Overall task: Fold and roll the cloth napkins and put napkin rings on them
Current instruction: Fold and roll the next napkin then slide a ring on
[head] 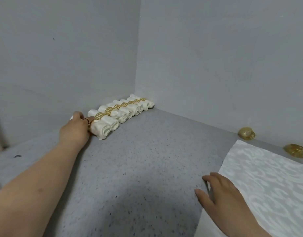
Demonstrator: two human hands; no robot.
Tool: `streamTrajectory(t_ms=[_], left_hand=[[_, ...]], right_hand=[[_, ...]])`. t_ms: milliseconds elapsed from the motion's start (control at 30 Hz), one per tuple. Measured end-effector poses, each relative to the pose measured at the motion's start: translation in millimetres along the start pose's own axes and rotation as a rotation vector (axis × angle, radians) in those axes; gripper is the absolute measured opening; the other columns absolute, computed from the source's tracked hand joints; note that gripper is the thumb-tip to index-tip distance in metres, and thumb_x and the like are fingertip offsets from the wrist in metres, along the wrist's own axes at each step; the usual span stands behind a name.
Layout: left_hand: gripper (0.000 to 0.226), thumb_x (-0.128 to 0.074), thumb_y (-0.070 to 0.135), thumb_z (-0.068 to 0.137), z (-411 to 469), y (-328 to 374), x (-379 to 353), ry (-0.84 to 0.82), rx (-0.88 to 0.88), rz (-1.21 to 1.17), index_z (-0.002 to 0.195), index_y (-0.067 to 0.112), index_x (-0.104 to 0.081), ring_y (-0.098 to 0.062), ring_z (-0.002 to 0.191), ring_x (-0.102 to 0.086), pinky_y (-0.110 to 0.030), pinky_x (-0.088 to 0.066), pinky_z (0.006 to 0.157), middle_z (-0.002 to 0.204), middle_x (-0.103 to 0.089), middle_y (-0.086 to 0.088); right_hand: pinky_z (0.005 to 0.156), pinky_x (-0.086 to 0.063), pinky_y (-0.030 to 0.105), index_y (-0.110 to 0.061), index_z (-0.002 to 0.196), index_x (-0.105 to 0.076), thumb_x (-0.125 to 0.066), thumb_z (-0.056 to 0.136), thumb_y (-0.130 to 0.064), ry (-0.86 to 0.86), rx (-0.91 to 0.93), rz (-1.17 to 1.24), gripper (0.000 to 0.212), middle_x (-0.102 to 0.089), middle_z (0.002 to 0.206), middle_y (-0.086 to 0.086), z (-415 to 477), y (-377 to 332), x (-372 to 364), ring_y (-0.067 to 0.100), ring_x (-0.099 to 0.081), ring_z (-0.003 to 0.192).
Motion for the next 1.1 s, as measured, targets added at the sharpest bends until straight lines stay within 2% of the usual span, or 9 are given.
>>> streamTrajectory(t_ms=[100, 167, 233, 400, 667, 733, 800, 967, 1100], left_hand=[[0.037, -0.037, 0.019, 0.096, 11.5, 12.4, -10.2, -0.022, -0.066, 0.063, 0.131, 0.011, -0.046, -0.034, 0.102, -0.051, -0.037, -0.040, 0.075, 0.131, -0.039, -0.014], [0.041, -0.034, 0.020, 0.097, 15.6, 18.3, -15.7, -0.045, -0.101, 0.114, 0.137, 0.020, -0.041, -0.032, 0.104, -0.052, -0.035, -0.042, 0.077, 0.132, -0.037, -0.011], [0.040, -0.032, 0.020, 0.097, 20.6, 18.8, -20.4, -0.068, -0.098, 0.127, 0.137, 0.019, -0.040, -0.031, 0.106, -0.051, -0.034, -0.042, 0.079, 0.133, -0.036, -0.011], [0.035, -0.032, 0.017, 0.098, 34.0, 17.7, -25.8, -0.070, -0.077, 0.142, 0.126, 0.003, -0.048, -0.036, 0.104, -0.051, -0.036, -0.042, 0.080, 0.132, -0.037, -0.014], [0.058, -0.037, 0.007, 0.092, 33.7, 3.7, -32.5, -0.041, -0.007, -0.026, 0.146, 0.020, -0.018, -0.037, 0.114, -0.048, -0.043, -0.042, 0.087, 0.146, -0.022, -0.011], [0.065, -0.038, 0.003, 0.090, 29.9, -3.3, -28.9, -0.028, 0.047, -0.089, 0.147, 0.018, -0.013, -0.038, 0.115, -0.046, -0.045, -0.041, 0.088, 0.148, -0.018, -0.011], [0.066, -0.040, 0.003, 0.089, 22.9, -10.0, -26.1, -0.031, 0.097, -0.139, 0.147, 0.018, -0.012, -0.038, 0.117, -0.045, -0.045, -0.041, 0.089, 0.149, -0.017, -0.010], [0.058, -0.050, 0.009, 0.088, -13.8, 3.2, -8.4, -0.017, 0.122, -0.311, 0.142, 0.014, -0.028, -0.037, 0.115, -0.047, -0.043, -0.040, 0.092, 0.145, -0.024, -0.010], [0.034, -0.057, 0.020, 0.088, -67.4, 64.4, 6.6, -0.095, -0.083, -0.474, 0.122, 0.017, -0.054, -0.019, 0.099, -0.050, -0.030, -0.039, 0.085, 0.127, -0.043, 0.000]], right_hand=[[0.111, -0.010, 0.019, -0.034, 0.136, -0.020, -0.021, 0.089, -0.061, -0.005, 0.002, -0.001, 0.054, -0.012, 0.150, -0.010, 5.6, -1.9, -3.1, 0.007, -0.010, 0.140], [0.111, -0.011, 0.018, -0.036, 0.134, -0.021, 0.002, 0.060, -0.073, -0.003, -0.010, 0.031, 0.086, -0.013, 0.148, -0.012, 6.1, -2.7, -1.9, 0.007, -0.011, 0.139], [0.111, -0.012, 0.018, -0.037, 0.133, -0.022, 0.013, 0.037, -0.065, -0.009, -0.049, 0.021, 0.106, -0.014, 0.148, -0.013, 6.9, 0.2, -3.0, 0.006, -0.012, 0.139], [0.110, -0.012, 0.016, -0.040, 0.133, -0.018, 0.015, 0.033, -0.063, -0.021, -0.060, -0.003, 0.108, -0.011, 0.148, -0.014, 7.1, 0.8, -2.8, 0.005, -0.011, 0.139], [0.109, -0.012, 0.016, -0.038, 0.132, -0.023, 0.013, 0.036, -0.065, -0.001, -0.057, 0.016, 0.106, -0.014, 0.146, -0.014, 6.3, 2.1, -3.5, 0.005, -0.012, 0.138], [0.108, -0.012, 0.016, -0.037, 0.132, -0.023, 0.004, 0.052, -0.072, -0.004, -0.037, 0.047, 0.091, -0.015, 0.146, -0.014, 5.3, 0.5, -3.5, 0.005, -0.013, 0.138], [0.108, -0.013, 0.016, -0.034, 0.133, -0.023, -0.020, 0.084, -0.066, 0.010, -0.018, 0.073, 0.059, -0.017, 0.145, -0.013, 5.8, 0.6, -2.8, 0.006, -0.015, 0.137], [0.106, -0.019, 0.020, -0.028, 0.134, -0.027, -0.044, 0.088, -0.051, 0.126, -0.007, 0.134, 0.053, -0.029, 0.140, -0.012, -0.7, 1.8, 12.6, 0.009, -0.024, 0.131], [0.103, -0.021, 0.022, -0.026, 0.133, -0.033, -0.046, 0.089, -0.049, 0.224, -0.008, 0.140, 0.051, -0.034, 0.138, -0.008, -8.4, -1.6, 28.0, 0.012, -0.029, 0.128]])
Point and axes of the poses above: each hand's wrist, its own z-axis towards the middle knuckle, its own x-axis out of the back of the hand, y = z × x, the point moved 10 cm from there along z, towards the middle knuckle
